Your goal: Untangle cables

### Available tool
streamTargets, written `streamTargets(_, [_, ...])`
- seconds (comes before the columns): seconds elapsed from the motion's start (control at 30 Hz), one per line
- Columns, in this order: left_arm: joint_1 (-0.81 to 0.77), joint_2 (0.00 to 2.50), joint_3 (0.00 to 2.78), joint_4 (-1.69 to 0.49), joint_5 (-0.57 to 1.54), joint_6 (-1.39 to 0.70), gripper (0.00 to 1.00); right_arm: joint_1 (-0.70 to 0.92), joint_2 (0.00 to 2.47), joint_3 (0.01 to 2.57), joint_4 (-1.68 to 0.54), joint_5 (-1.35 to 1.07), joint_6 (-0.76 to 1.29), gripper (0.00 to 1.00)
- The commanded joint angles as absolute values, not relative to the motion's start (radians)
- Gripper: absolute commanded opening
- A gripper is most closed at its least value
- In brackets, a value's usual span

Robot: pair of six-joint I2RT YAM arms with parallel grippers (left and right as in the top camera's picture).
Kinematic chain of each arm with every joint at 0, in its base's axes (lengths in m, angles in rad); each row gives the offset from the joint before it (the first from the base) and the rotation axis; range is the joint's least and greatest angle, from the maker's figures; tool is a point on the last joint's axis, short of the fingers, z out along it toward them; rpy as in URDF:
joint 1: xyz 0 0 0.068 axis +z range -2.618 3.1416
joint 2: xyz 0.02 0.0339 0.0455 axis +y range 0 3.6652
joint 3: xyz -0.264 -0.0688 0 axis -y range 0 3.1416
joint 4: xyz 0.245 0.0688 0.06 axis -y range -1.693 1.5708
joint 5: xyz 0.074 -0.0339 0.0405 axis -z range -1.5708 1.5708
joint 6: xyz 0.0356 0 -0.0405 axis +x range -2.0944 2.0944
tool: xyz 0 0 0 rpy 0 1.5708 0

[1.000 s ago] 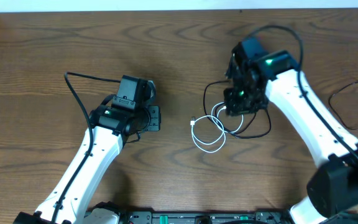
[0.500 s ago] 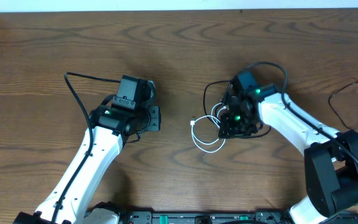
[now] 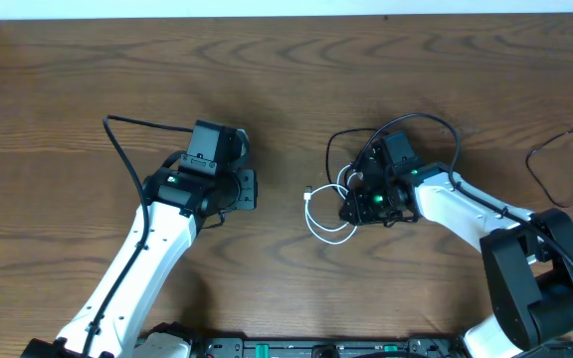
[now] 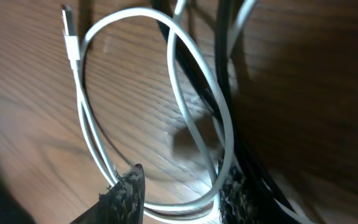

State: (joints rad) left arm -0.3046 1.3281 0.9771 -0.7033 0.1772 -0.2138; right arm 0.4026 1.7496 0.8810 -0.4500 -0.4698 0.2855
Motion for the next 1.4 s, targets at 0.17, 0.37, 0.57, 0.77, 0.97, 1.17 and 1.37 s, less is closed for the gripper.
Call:
streamTargets(0.17, [-0.302,1.326,0.986,-0.706,0.171,-0.223,0.39,0.408,1.764,0.854,-0.406,-0.462,0.479,0.10])
streamTargets(0.37, [-0.302,1.326,0.986,-0.706,0.171,-0.223,0.39,0.414,1.764,0.842,-0.403,-0.462,0.510,0.10])
streamTargets(0.57, [-0.302,1.326,0.986,-0.706,0.171,-0.223,0.39,0.435,1.764,0.804,-0.366,-0.462,0.554,0.14])
streamTargets(0.77, [-0.302,1.326,0.986,-0.706,0.171,-0.223,0.39,0.475,1.764,0.762,-0.246,-0.461,0.576,0.18])
streamTargets(0.97, [-0.302,1.326,0.986,-0.707,0.171,-0.223,0.39,0.509,1.764,0.741,-0.190,-0.435,0.614,0.01])
streamTargets(1.17, [-0.302,1.326,0.986,-0.707,0.171,-0.223,0.39,0.511,1.764,0.741,-0.104,-0.440,0.611,0.01])
streamTargets(1.37, [-0.302,1.326,0.986,-0.707,0.171,-0.223,0.39,0.500,1.727,0.772,0.053,-0.581,0.452,0.01])
